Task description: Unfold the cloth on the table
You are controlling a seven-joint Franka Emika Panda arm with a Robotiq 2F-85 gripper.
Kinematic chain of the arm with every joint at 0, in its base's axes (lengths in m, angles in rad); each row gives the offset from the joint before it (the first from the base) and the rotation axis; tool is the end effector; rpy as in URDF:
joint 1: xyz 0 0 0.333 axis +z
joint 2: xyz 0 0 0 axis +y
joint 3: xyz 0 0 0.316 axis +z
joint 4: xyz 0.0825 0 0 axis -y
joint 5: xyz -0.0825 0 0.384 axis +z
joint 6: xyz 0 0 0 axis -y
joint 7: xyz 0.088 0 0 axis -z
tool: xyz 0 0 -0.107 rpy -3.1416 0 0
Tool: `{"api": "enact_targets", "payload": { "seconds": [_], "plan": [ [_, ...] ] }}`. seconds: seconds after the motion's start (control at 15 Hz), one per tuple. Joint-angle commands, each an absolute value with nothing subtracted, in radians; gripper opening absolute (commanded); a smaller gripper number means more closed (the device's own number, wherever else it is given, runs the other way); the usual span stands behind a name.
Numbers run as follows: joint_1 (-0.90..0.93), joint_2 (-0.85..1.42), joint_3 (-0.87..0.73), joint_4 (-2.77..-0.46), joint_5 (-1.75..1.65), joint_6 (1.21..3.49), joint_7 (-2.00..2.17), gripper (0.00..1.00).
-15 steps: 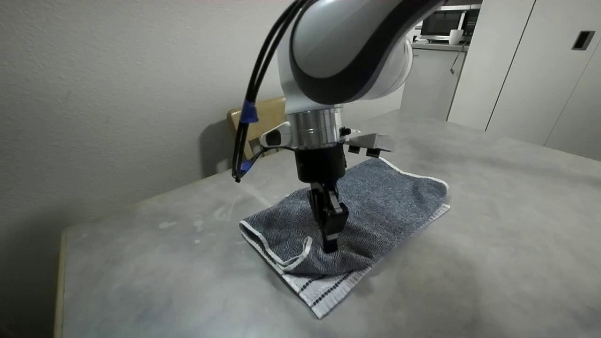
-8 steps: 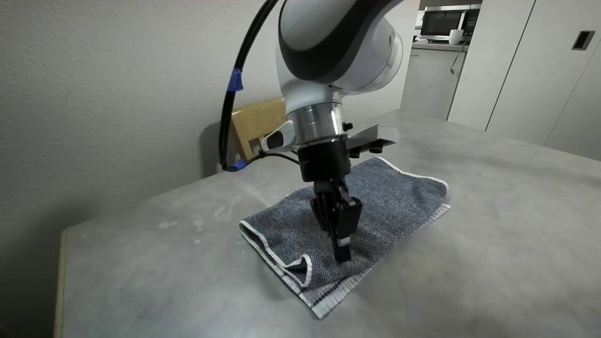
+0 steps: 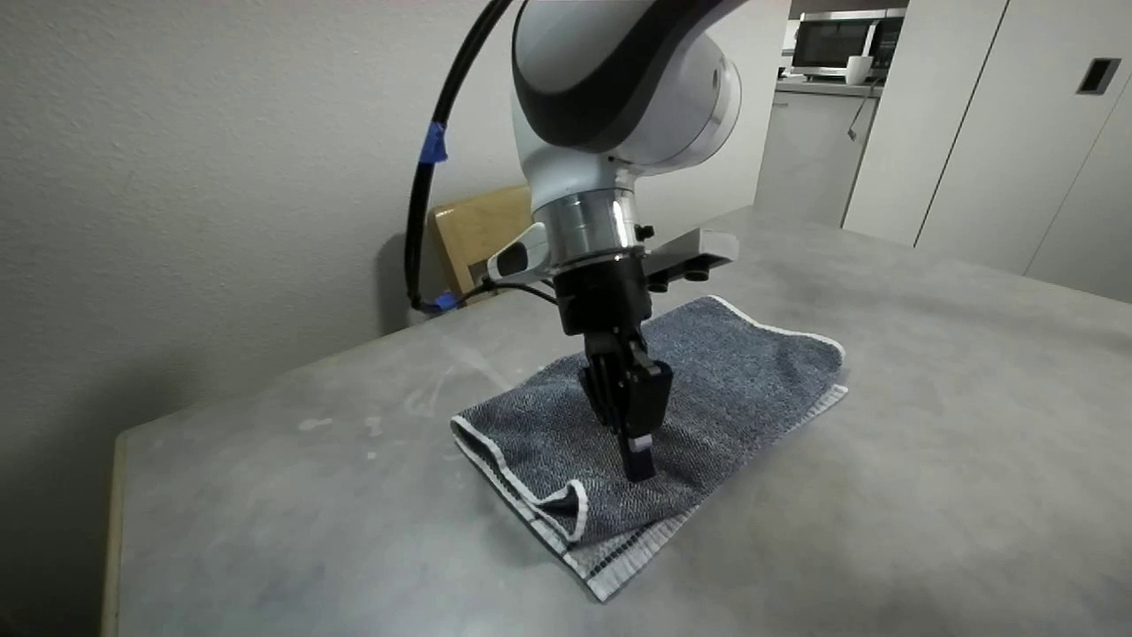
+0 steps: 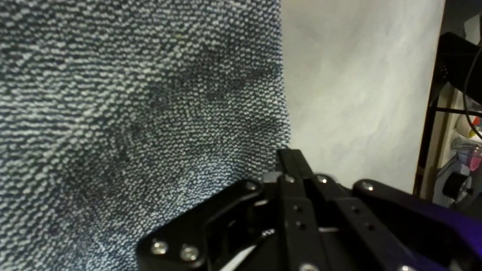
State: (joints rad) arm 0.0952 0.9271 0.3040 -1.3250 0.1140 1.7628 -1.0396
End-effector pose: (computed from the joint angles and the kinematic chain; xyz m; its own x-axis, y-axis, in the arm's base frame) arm 0.6432 0.2394 0.1665 0.2540 0.9656 0.0560 0.8171 -0.1832 -0.5466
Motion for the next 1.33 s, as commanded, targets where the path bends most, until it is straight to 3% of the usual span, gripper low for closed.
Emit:
{"api": "enact_targets", "payload": {
  "seconds": [0.0, 0.73, 1.27],
  "plan": [
    [0.167, 0.915, 0.244, -1.298, 0.029, 1.787, -0.968, 0.0],
    [0.175, 0.995, 0.259, -1.247, -0.024, 1.835, -0.974, 0.0],
    [0.098, 1.052, 0.342, -1.188, 0.125, 1.686, -1.25, 0.0]
  ]
}}
